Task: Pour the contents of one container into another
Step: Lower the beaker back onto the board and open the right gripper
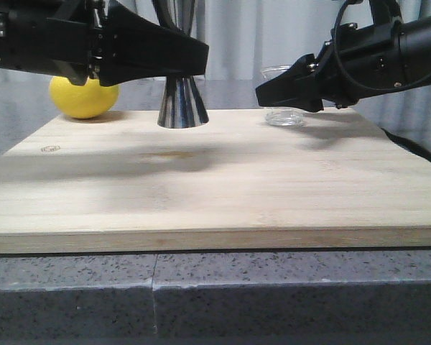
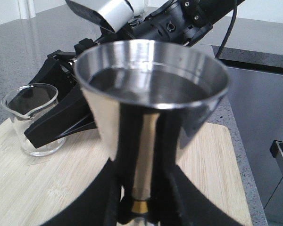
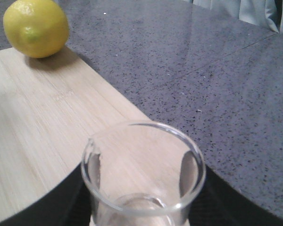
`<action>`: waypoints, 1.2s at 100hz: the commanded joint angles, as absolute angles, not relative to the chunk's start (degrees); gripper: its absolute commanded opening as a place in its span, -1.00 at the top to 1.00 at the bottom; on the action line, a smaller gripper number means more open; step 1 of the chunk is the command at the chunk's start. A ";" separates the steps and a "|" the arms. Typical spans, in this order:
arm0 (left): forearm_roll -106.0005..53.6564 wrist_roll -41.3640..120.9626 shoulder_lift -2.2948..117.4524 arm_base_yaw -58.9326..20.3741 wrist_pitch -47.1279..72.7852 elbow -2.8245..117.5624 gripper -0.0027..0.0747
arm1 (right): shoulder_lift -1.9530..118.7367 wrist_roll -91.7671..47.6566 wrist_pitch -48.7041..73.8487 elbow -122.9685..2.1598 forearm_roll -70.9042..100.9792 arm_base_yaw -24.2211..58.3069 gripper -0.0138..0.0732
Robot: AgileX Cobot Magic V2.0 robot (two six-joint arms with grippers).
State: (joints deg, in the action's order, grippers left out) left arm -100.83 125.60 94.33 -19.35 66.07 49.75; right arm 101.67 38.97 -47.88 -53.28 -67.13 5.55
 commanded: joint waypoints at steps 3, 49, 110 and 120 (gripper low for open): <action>-105.25 125.25 92.19 -19.83 72.44 51.36 0.98 | 99.46 38.05 -51.28 -54.62 -65.33 5.13 0.26; -105.25 125.25 92.19 -19.83 71.32 51.36 0.98 | 99.46 38.05 -48.78 -54.62 -65.33 5.13 0.26; -105.25 125.25 92.19 -19.83 71.32 51.36 0.98 | 99.46 38.05 -50.49 -54.62 -60.55 5.13 -0.60; -105.25 125.25 92.19 -19.83 71.32 51.36 0.98 | 99.46 38.05 -50.75 -54.83 -59.45 5.13 -0.67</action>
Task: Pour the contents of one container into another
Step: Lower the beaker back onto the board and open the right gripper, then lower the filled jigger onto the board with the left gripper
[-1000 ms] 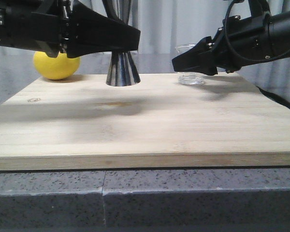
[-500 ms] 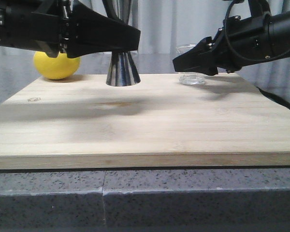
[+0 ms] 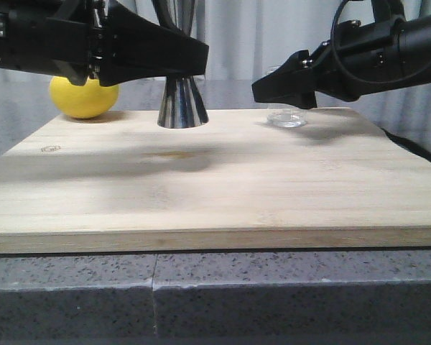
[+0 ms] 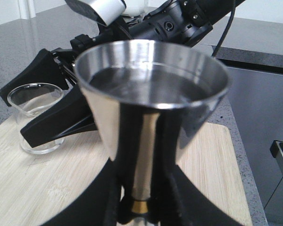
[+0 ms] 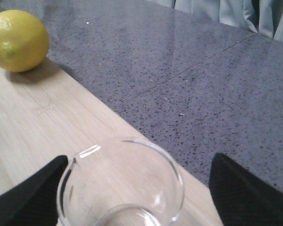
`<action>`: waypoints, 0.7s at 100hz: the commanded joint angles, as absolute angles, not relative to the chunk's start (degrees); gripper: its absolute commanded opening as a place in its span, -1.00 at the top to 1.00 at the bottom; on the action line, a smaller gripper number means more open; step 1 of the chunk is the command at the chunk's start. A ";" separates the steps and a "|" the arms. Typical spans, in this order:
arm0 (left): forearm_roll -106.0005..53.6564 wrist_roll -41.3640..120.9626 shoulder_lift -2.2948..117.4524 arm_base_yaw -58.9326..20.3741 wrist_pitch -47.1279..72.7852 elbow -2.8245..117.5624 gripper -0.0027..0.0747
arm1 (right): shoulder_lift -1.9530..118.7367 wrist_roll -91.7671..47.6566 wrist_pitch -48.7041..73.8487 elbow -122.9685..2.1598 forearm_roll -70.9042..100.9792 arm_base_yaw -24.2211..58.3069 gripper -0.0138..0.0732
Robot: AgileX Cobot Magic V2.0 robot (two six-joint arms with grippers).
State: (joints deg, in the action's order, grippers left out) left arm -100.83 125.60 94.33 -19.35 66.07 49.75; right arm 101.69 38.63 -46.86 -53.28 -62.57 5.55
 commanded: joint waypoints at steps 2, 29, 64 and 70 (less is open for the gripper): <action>-105.25 125.25 92.19 -19.83 71.17 51.36 0.98 | 99.46 38.05 -50.92 -54.83 -59.27 5.13 -0.67; -105.95 126.60 92.19 -19.83 66.81 51.36 0.98 | 97.00 38.05 -54.37 -55.59 -57.39 5.13 -0.67; -105.95 127.68 92.19 -14.53 67.74 51.36 0.98 | 87.96 38.05 -54.26 -59.06 -57.76 5.45 -0.67; -105.95 127.68 92.19 -13.31 68.78 51.36 0.98 | 86.40 38.05 -54.16 -59.28 -57.83 5.45 -0.67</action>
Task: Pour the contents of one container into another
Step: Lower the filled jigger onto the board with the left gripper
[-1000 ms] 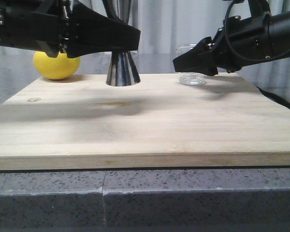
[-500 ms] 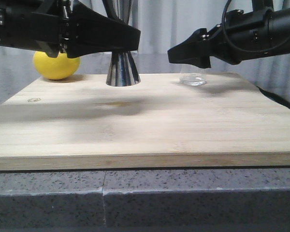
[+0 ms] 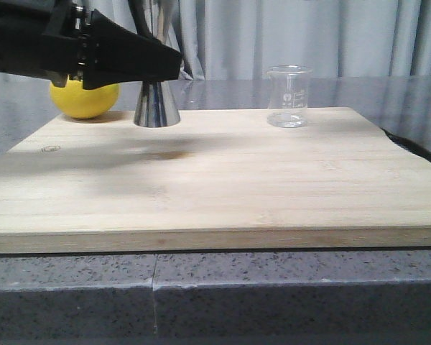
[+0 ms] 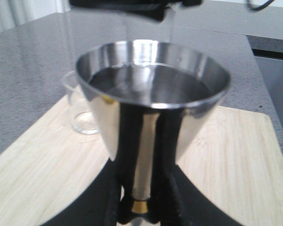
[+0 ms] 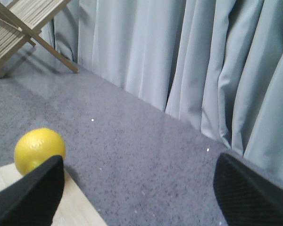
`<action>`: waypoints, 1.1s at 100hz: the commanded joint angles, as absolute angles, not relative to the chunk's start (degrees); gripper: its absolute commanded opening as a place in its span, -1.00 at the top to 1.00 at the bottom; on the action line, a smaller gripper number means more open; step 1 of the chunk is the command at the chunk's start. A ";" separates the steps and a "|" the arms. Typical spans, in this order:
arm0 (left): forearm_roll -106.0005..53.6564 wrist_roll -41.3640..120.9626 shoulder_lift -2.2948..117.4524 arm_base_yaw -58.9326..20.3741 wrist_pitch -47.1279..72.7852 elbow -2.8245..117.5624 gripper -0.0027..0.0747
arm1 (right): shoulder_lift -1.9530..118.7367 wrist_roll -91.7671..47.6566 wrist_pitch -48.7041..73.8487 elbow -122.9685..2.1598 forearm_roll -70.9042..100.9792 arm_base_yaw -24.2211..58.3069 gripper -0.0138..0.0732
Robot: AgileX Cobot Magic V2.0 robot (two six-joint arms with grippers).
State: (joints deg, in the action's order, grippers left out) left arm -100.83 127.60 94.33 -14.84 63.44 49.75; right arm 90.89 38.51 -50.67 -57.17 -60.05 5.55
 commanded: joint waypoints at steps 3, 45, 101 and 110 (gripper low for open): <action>-105.95 127.68 92.19 -12.79 69.33 51.36 0.98 | 85.82 38.05 -54.15 -59.28 -57.83 5.45 -0.66; -105.95 127.68 96.44 -10.28 73.51 51.36 0.98 | 82.20 38.05 -53.79 -59.28 -57.98 5.45 -0.66; -105.95 127.68 97.54 -10.28 73.51 49.90 0.98 | 82.20 38.05 -53.21 -59.28 -57.98 5.45 -0.66; -105.95 127.68 97.54 -10.28 73.51 49.90 0.98 | 82.20 38.05 -53.21 -59.28 -57.98 5.45 -0.66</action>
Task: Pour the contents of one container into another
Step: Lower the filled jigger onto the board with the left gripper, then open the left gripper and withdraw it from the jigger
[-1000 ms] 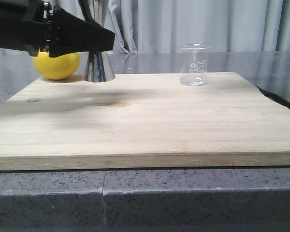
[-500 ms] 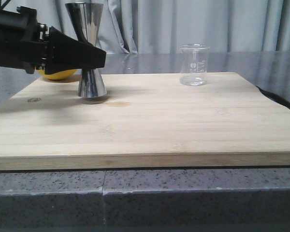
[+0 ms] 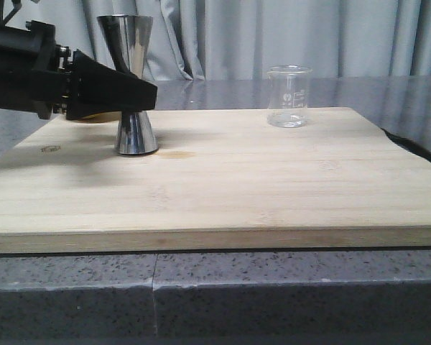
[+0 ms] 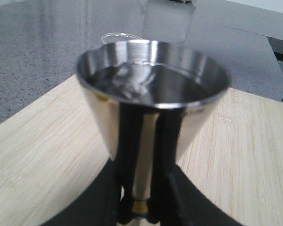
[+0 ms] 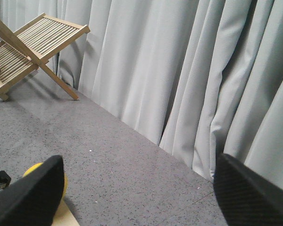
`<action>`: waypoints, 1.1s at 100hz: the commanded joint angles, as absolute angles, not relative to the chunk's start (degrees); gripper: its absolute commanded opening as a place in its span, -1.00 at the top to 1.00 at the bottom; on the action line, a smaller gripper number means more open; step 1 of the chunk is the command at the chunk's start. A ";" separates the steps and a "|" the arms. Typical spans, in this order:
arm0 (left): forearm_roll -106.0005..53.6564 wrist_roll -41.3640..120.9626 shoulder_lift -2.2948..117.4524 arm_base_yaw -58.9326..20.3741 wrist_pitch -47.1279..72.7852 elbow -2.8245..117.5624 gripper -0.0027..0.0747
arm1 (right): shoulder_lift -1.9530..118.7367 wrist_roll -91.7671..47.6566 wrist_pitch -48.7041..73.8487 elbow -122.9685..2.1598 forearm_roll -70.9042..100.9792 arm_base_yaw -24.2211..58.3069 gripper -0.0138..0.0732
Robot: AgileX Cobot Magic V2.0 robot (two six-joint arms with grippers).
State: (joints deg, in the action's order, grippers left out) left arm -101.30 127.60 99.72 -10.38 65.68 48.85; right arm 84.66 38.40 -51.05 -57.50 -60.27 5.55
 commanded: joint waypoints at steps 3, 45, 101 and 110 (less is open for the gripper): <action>-105.95 127.68 97.54 -10.28 73.51 49.90 0.98 | 82.20 38.05 -53.21 -59.28 -57.98 5.45 -0.66; -105.95 127.18 97.54 -10.28 73.51 49.90 0.98 | 82.20 38.05 -52.99 -59.28 -57.98 5.45 -0.66; -104.33 127.18 97.54 -10.28 73.51 49.90 0.86 | 82.20 38.05 -52.99 -59.28 -57.98 5.45 -0.66; -104.35 126.77 97.54 -10.28 73.51 49.90 0.64 | 82.20 38.05 -52.99 -59.28 -57.98 5.45 -0.66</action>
State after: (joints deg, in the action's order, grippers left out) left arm -101.30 127.50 99.72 -10.38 65.72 48.85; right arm 84.66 38.40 -50.68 -57.50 -60.27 5.55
